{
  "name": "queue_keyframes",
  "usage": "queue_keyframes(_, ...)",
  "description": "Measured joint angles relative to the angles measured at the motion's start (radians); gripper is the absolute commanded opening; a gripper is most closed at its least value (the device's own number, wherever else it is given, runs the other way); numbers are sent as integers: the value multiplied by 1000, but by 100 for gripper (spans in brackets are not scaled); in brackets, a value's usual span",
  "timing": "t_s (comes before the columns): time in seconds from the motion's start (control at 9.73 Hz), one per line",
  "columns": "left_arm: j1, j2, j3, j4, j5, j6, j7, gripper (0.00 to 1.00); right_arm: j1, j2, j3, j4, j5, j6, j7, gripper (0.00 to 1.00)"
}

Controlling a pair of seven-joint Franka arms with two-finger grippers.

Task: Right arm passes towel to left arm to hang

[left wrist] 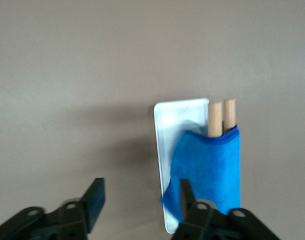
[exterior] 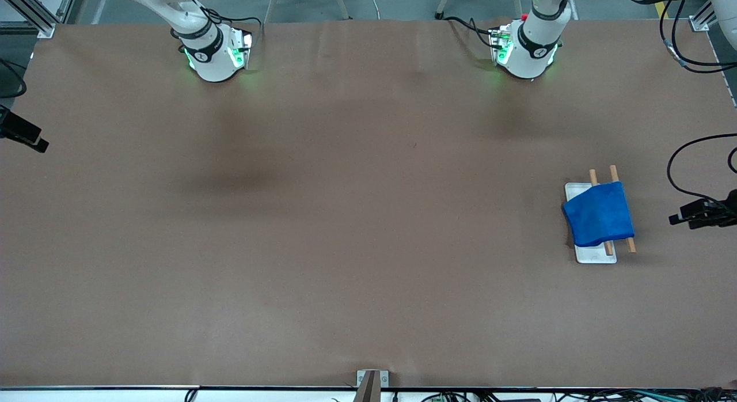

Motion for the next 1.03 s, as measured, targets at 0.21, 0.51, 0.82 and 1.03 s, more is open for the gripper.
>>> queue_keyframes(0.21,-10,-80,-26,15,130,0,-60,100,-2,1,-1,-1,0,8,0,100)
queue_keyframes(0.51,-18,-274,-233,-9,355,-2,-346,100,-5,1,-3,-1,0,15,0,100)
queue_keyframes(0.82,-22,-490,-452,-140,535,-10,-666,100,-9,2,-3,-1,0,16,0,100)
queue_keyframes(1.03,-25,-577,-536,-171,547,-56,-760,100,-18,2,-3,-1,0,17,-1,100)
